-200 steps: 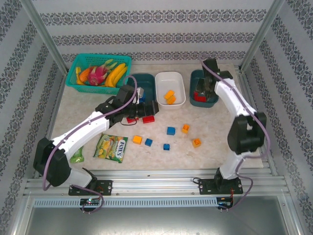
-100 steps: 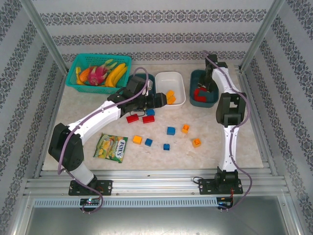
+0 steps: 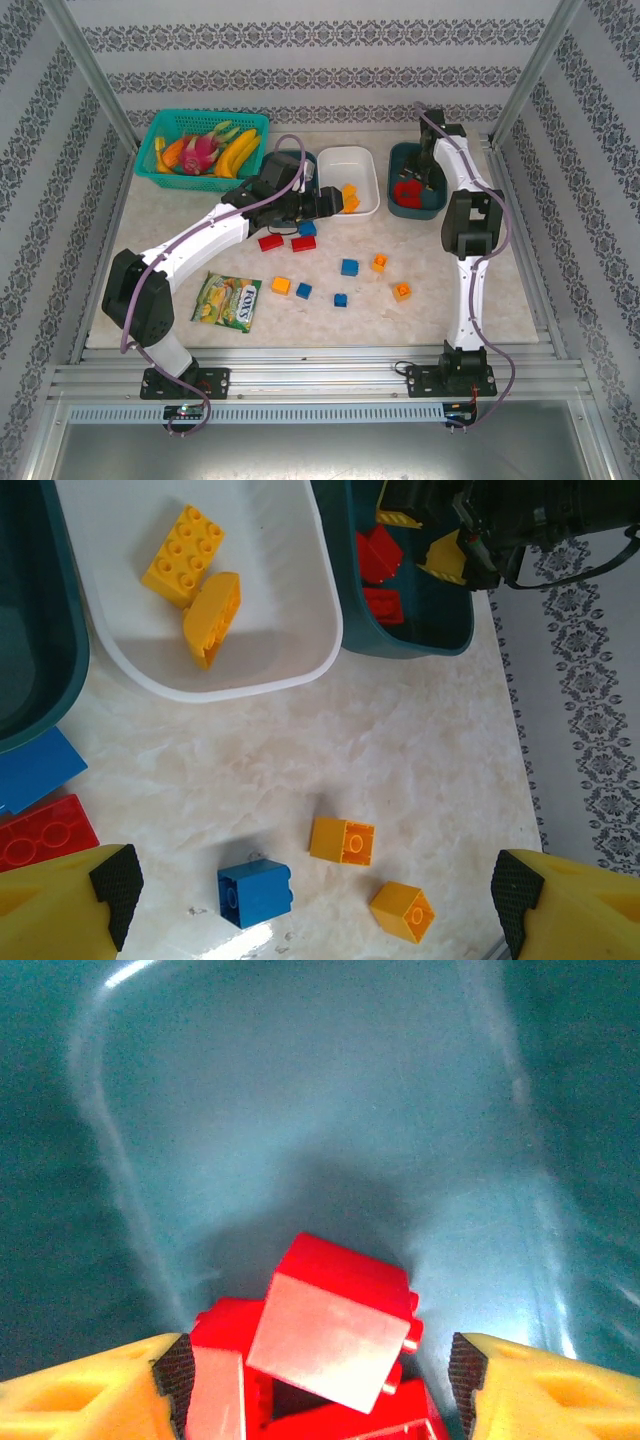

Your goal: Sort the legos into containers by color

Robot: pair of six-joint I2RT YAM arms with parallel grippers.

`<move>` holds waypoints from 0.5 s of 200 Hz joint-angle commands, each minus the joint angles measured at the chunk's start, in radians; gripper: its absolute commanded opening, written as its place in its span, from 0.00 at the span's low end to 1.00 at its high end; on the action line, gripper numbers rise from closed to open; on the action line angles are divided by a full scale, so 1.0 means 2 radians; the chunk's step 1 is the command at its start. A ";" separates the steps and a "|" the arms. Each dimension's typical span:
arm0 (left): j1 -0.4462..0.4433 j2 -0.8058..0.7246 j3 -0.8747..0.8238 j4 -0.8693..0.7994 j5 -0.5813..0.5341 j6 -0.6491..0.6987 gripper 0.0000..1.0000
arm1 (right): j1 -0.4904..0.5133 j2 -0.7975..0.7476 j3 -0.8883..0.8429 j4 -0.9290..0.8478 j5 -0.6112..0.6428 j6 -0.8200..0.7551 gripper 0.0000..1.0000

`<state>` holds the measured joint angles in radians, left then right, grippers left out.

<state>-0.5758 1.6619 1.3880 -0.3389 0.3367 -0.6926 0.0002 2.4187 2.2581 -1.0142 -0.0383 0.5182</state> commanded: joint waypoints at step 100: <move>-0.014 -0.046 -0.061 -0.122 -0.090 0.030 0.78 | 0.144 -0.506 -0.525 0.261 -0.043 -0.003 0.78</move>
<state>-0.5770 1.5826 1.3273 -0.5179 0.2020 -0.6441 0.2249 1.5433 1.4338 -0.6506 -0.0586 0.5159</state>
